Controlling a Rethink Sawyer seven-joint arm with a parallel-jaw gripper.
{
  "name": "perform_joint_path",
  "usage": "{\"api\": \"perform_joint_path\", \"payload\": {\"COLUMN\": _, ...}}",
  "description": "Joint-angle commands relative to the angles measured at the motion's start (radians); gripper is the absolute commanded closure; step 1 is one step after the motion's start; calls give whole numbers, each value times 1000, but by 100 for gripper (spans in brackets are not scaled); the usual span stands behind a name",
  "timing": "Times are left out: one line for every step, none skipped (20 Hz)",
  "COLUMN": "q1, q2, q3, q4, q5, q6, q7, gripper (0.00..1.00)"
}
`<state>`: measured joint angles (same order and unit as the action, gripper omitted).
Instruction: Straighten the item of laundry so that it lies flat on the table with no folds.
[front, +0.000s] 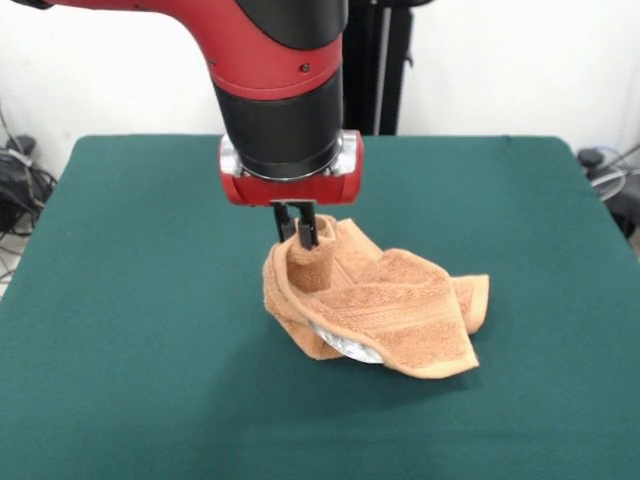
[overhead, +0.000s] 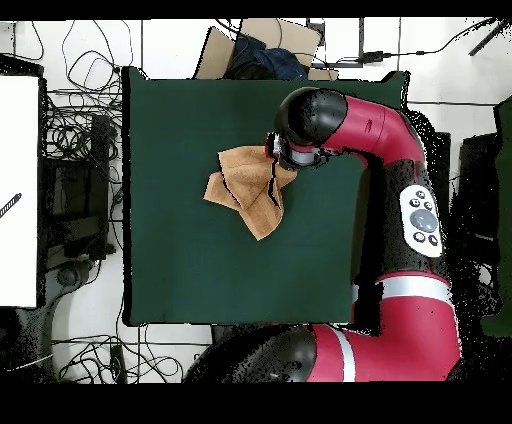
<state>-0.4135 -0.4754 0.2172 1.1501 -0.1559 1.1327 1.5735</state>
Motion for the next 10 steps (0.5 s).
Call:
{"api": "perform_joint_path", "payload": {"q1": -10, "q2": 29, "q3": 98, "q4": -1, "q5": -59, "q6": 58, "q7": -206, "gripper": 100}}
{"api": "perform_joint_path", "payload": {"q1": -9, "q2": 32, "q3": 98, "q4": -7, "q5": -59, "q6": 61, "q7": -206, "gripper": 100}}
{"api": "perform_joint_path", "payload": {"q1": -9, "q2": 36, "q3": 100, "q4": -11, "q5": -59, "q6": 64, "q7": -209, "gripper": 100}}
{"api": "perform_joint_path", "payload": {"q1": -11, "q2": 39, "q3": 101, "q4": -11, "q5": -58, "q6": 62, "q7": -212, "gripper": 100}}
{"api": "perform_joint_path", "payload": {"q1": -12, "q2": 40, "q3": 102, "q4": -9, "q5": -58, "q6": 56, "q7": -213, "gripper": 100}}
{"api": "perform_joint_path", "payload": {"q1": -12, "q2": 40, "q3": 102, "q4": -8, "q5": -58, "q6": 56, "q7": -212, "gripper": 100}}
{"api": "perform_joint_path", "payload": {"q1": -11, "q2": 39, "q3": 102, "q4": -12, "q5": -60, "q6": 57, "q7": -213, "gripper": 100}}
{"api": "perform_joint_path", "payload": {"q1": -9, "q2": 41, "q3": 103, "q4": -21, "q5": -61, "q6": 64, "q7": -216, "gripper": 100}}
{"api": "perform_joint_path", "payload": {"q1": -6, "q2": 46, "q3": 105, "q4": -34, "q5": -64, "q6": 72, "q7": -221, "gripper": 100}}
{"api": "perform_joint_path", "payload": {"q1": -6, "q2": 53, "q3": 107, "q4": -44, "q5": -64, "q6": 77, "q7": -223, "gripper": 100}}
